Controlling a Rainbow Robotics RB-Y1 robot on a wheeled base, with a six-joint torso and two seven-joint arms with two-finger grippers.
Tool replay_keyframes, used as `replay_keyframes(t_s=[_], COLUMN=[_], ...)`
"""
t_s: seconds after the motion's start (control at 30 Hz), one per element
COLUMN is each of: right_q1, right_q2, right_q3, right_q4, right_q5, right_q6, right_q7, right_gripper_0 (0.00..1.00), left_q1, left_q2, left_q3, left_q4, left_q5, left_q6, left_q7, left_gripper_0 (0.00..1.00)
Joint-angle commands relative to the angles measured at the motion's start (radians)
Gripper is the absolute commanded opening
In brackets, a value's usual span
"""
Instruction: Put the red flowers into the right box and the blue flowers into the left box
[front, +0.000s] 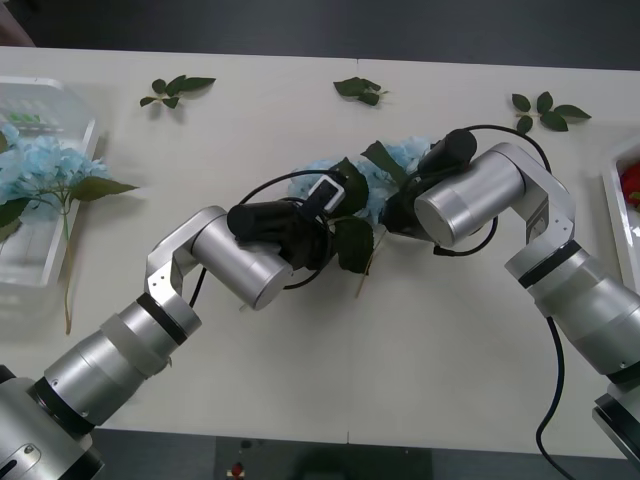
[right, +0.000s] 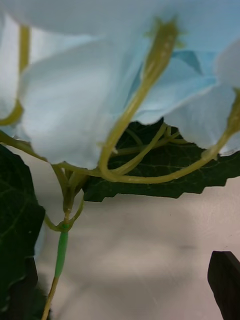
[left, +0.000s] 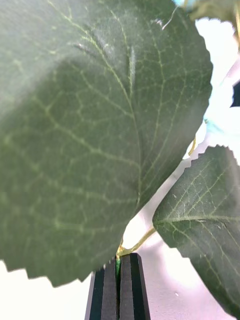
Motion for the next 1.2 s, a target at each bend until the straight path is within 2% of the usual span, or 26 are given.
replay_keyframes(t_s=[0.03,0.27,0.3,0.33,0.37,0.43,0.47,0.53,0.73,0.9,1.03,1.2], right_q1=[-0.021,-0.021,-0.021,-0.021,-0.021,-0.021,-0.021,-0.021,-0.021,-0.021,-0.023,-0.021], right_q2=[0.020,0.029,0.029,0.031,0.031,0.031,0.031,0.031,0.031,0.031,0.028,-0.018], right_q3=[0.018,0.019,0.019,0.019,0.019,0.025,0.028,0.030,0.028,0.030,0.028,0.025], right_q4=[-0.002,0.021,0.021,0.021,0.021,0.021,0.021,0.021,0.021,0.021,0.015,-0.046], right_q5=[0.015,0.032,0.032,0.034,0.034,0.034,0.035,0.037,0.035,0.035,0.038,0.018], right_q6=[-0.006,-0.020,-0.020,-0.020,-0.020,-0.020,-0.020,-0.020,-0.020,-0.020,-0.022,-0.015], right_q7=[-0.030,-0.030,-0.030,-0.030,-0.032,-0.034,-0.035,-0.038,-0.046,-0.047,-0.043,-0.020], right_gripper_0=[1.00,1.00,1.00,0.95,0.86,0.46,0.20,0.00,0.00,0.00,0.00,0.00], left_q1=[-0.031,-0.028,-0.028,-0.025,-0.023,-0.016,-0.008,0.004,0.070,0.124,0.144,0.156], left_q2=[0.067,0.190,0.190,0.227,0.238,0.281,0.304,0.345,0.486,0.603,0.679,0.727], left_q3=[0.069,0.235,0.235,0.299,0.319,0.395,0.439,0.511,0.786,0.953,1.008,1.007], left_q4=[-0.200,-0.473,-0.473,-0.537,-0.555,-0.601,-0.621,-0.641,-0.631,-0.494,-0.342,-0.181], left_q5=[0.023,0.163,0.163,0.201,0.215,0.259,0.285,0.325,0.448,0.536,0.568,0.574], left_q6=[0.150,0.502,0.502,0.594,0.620,0.694,0.732,0.783,0.877,0.863,0.820,0.731], left_q7=[0.064,0.055,0.055,0.048,0.045,0.038,0.033,0.022,-0.125,-0.269,-0.376,-0.479], left_gripper_0=[0.00,0.00,0.00,0.00,0.00,0.00,0.00,0.00,0.00,0.00,0.00,0.00])
